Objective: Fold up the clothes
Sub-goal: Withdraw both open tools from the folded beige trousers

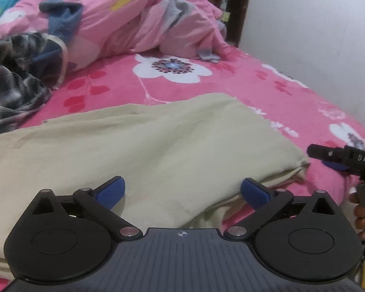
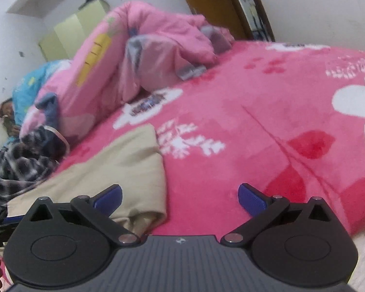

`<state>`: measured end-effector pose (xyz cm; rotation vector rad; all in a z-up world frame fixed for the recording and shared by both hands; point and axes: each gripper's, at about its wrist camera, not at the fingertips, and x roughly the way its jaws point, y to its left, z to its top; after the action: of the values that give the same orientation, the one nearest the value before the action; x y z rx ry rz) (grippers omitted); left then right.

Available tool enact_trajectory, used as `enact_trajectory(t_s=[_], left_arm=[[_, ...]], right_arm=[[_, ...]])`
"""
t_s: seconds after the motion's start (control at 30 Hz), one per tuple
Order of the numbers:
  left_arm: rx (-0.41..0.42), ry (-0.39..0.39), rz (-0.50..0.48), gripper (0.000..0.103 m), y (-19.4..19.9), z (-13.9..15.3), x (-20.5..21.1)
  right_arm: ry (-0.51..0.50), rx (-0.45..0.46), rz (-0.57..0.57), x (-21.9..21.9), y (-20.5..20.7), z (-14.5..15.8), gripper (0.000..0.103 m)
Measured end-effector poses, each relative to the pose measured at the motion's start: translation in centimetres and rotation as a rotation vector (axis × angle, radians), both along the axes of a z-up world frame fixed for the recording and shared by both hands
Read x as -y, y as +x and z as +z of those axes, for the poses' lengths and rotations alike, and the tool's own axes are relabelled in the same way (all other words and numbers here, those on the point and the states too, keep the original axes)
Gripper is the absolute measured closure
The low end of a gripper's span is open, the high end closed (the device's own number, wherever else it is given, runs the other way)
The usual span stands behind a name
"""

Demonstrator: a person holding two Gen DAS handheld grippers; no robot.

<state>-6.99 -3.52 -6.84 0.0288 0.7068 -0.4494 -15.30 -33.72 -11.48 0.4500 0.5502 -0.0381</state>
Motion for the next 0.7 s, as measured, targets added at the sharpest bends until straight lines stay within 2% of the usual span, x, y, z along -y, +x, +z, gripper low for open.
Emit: enact_trajectory(t_s=[0.13, 0.27, 0.7], left_arm=[[-0.051, -0.004, 0.02, 0.0, 0.2, -0.5, -0.1], [-0.039, 0.003, 0.02, 0.0, -0.1, -0.6, -0.3], [-0.043, -0.022, 0.033, 0.0, -0.5, -0.3, -1.0]], right_arm=[[-0.01, -0.053, -0.018, -0.4, 0.6, 0.2, 0.0], [-0.025, -0.08, -0.027, -0.7, 1.0, 0.3, 0.0], [-0.001, -0.056, -0.014, -0.1, 0.5, 0.3, 0.0]])
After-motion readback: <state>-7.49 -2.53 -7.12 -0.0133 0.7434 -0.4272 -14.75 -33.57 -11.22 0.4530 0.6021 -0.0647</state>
